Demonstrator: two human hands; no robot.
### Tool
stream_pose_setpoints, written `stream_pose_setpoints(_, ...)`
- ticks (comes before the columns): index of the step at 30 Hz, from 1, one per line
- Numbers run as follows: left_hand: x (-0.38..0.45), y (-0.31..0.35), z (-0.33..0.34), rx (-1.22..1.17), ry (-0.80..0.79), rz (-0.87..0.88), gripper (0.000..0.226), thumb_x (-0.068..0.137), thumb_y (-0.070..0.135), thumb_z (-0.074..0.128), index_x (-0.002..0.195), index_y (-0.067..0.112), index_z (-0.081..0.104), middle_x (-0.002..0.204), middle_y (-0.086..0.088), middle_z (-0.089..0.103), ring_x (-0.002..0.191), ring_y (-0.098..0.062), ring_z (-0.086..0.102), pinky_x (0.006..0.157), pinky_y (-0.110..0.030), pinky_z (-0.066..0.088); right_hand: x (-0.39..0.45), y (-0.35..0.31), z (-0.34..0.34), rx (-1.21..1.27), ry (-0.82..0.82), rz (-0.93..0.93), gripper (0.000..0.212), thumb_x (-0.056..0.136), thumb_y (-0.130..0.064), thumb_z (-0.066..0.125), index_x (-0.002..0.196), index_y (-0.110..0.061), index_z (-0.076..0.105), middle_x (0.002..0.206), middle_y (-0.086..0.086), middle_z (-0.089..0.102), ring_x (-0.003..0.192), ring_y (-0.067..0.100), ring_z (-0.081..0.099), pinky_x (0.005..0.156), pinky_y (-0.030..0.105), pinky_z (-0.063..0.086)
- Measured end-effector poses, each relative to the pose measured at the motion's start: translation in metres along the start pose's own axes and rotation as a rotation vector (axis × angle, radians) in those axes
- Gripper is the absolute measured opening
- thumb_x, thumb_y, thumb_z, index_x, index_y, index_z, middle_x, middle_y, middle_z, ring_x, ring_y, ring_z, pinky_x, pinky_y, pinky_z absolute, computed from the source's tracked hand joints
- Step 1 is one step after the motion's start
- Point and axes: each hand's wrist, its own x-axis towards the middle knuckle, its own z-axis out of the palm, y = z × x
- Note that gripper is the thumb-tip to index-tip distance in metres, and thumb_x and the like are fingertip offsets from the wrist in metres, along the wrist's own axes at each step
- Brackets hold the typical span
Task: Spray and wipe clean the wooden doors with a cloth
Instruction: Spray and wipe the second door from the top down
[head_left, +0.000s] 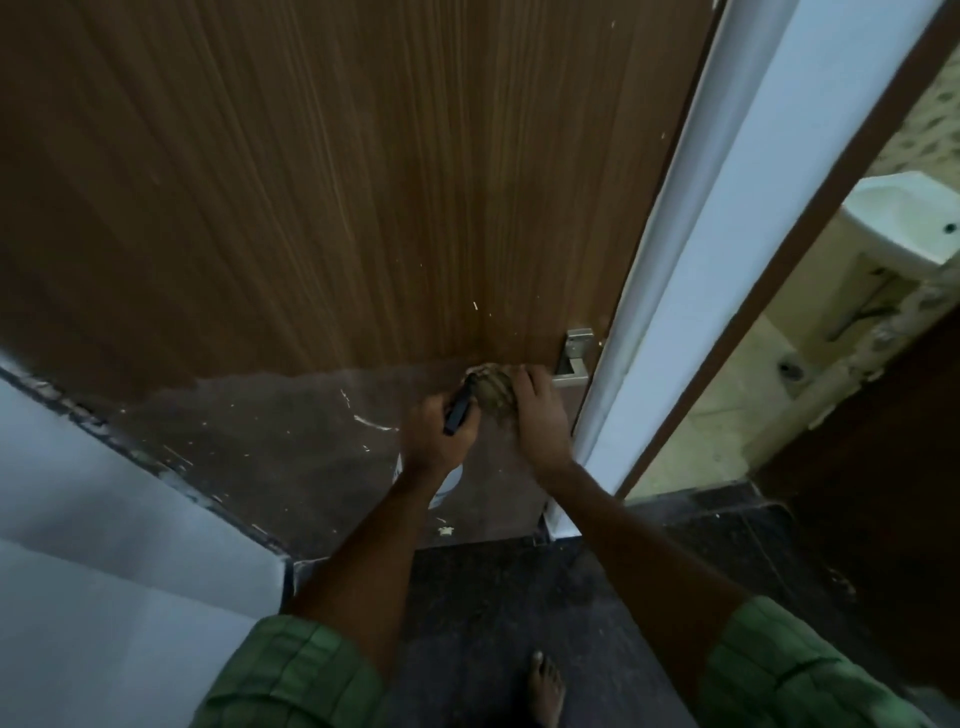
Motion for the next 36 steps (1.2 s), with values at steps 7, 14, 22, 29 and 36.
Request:
stream_pose_setpoints(7, -0.014, 0.030, 0.017, -0.115, -0.053, -0.038, 0.050, 0.092, 0.045, 0.062, 0.053, 0.020, 0.045, 0.047, 0.004, 0.046, 0.043, -0.021, 0.047, 0.049, -0.033, 0.035, -0.006, 0.026, -0.059, 0.078, 0.044, 0.185, 0.047, 0.088, -0.031, 0.056, 0.130, -0.009, 0.058, 0.132, 0.014, 0.056, 0.116, 0.029, 0.053, 0.098, 0.042, 0.049)
stream_pose_setpoints(14, -0.006, 0.042, 0.029, -0.102, -0.027, -0.033, 0.045, 0.100, 0.024, 0.072, 0.059, 0.017, 0.055, 0.049, 0.007, 0.049, 0.042, -0.013, 0.048, 0.045, -0.020, 0.031, 0.025, 0.044, -0.053, -0.226, -0.149, -0.016, 0.034, 0.094, -0.025, 0.068, 0.128, -0.019, 0.066, 0.135, 0.004, 0.058, 0.125, 0.029, 0.050, 0.081, 0.044, 0.059)
stream_pose_setpoints(22, 0.002, 0.045, 0.045, -0.047, 0.014, 0.037, 0.047, 0.097, 0.025, 0.073, 0.060, 0.033, 0.046, 0.049, 0.009, 0.046, 0.044, -0.012, 0.049, 0.046, -0.015, 0.029, 0.034, 0.041, -0.039, -0.383, -0.259, 0.007, 0.042, 0.077, -0.028, 0.079, 0.116, -0.021, 0.066, 0.115, 0.004, 0.070, 0.124, 0.033, 0.048, 0.101, 0.051, 0.037)
stream_pose_setpoints(29, -0.006, 0.044, 0.056, -0.114, 0.070, 0.010, 0.040, 0.097, 0.041, 0.062, 0.067, 0.013, 0.059, 0.051, 0.003, 0.048, 0.045, -0.021, 0.049, 0.046, -0.018, 0.029, 0.032, 0.070, -0.044, -0.412, -0.241, -0.157, 0.029, 0.081, -0.017, 0.072, 0.110, -0.020, 0.071, 0.110, 0.004, 0.074, 0.122, 0.034, 0.048, 0.105, 0.055, 0.034)
stream_pose_setpoints(36, -0.008, 0.052, 0.050, -0.080, 0.067, -0.031, 0.035, 0.099, 0.016, 0.074, 0.068, 0.022, 0.057, 0.049, 0.018, 0.049, 0.046, 0.003, 0.056, 0.048, -0.007, 0.033, 0.007, 0.026, -0.019, -0.374, -0.234, -0.062, 0.045, 0.071, -0.023, 0.085, 0.113, -0.022, 0.071, 0.105, 0.002, 0.074, 0.120, 0.032, 0.048, 0.097, 0.049, 0.039)
